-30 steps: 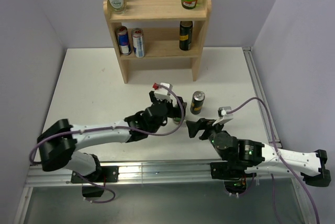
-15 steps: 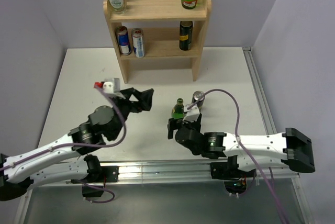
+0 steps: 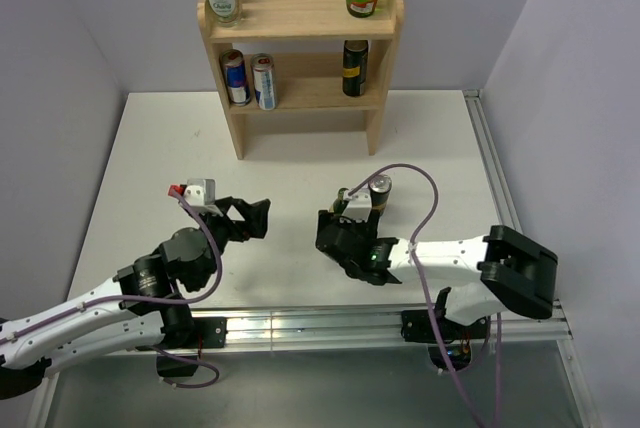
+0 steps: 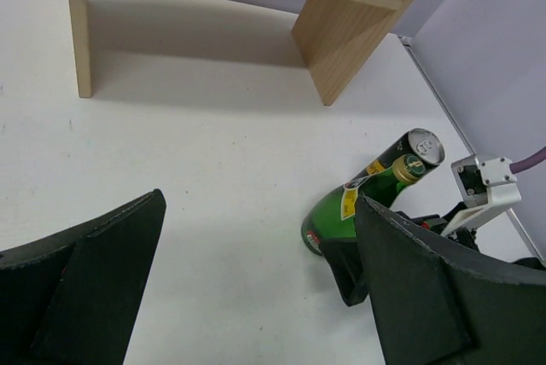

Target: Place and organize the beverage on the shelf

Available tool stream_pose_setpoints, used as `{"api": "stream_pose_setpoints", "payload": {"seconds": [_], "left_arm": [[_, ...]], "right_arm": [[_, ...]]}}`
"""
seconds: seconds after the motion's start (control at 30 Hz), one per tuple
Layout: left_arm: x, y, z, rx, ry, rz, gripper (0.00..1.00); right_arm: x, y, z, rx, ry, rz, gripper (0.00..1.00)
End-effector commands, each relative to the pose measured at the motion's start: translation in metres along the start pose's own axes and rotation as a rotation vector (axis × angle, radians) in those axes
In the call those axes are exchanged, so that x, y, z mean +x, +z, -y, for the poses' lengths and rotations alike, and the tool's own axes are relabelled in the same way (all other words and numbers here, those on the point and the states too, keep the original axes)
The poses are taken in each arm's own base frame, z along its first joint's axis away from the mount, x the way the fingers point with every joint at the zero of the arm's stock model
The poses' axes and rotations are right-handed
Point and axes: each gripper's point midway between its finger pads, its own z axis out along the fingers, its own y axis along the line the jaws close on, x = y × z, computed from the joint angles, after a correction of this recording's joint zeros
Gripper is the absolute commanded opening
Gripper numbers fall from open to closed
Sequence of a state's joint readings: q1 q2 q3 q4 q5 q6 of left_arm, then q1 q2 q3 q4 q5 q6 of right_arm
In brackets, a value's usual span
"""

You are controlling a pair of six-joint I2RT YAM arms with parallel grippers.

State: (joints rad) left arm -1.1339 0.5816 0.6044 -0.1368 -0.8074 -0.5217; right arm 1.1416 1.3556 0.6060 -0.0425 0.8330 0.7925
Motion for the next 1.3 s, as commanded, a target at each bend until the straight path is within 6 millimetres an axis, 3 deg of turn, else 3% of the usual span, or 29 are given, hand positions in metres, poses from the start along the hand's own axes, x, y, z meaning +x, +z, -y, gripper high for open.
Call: {"api": "stream_pose_setpoints", "payload": {"seconds": [0.0,0.23,0.47,0.7,0.93,1.1,1.2,1.23,1.27], "left_arm": [[0.001,-0.003,-0.005,-0.005,-0.034,0.012,0.99],[0.017,-0.002,-0.011,-0.012,-0.023,-0.009,0.99],[0.021,-0.003,-0.013,-0.008,-0.023,-0.008,0.99],[0.022,-0.003,-0.014,-0.01,-0.016,-0.009,0.99],[0.028,-0.002,-0.015,-0.009,-0.011,-0.023,0.99],[0.028,-0.003,-0.015,-0.011,-0.014,-0.026,0.99],[0.026,-0.004,-0.018,-0.025,-0.014,-0.022,0.99],[0.026,-0.004,-0.02,-0.034,-0.018,-0.019,0.99],[0.025,-0.003,-0.024,-0.059,-0.015,-0.01,0.99]], "right_arm": [[-0.014,0.017,-0.012,0.015,0.086,0.075,1.0],[-0.016,0.042,-0.001,0.082,0.098,0.137,1.0],[-0.024,0.056,0.019,0.133,0.119,0.204,1.0],[-0.017,0.076,0.014,0.132,0.115,0.201,0.99],[-0.017,0.083,0.011,0.138,0.118,0.235,0.95],[-0.023,0.087,0.009,0.146,0.109,0.273,0.71],[-0.03,0.089,0.004,0.143,0.079,0.285,0.42],[-0.032,0.088,0.001,0.135,0.074,0.285,0.2],[-0.039,0.086,-0.001,0.136,0.073,0.284,0.15]]}}
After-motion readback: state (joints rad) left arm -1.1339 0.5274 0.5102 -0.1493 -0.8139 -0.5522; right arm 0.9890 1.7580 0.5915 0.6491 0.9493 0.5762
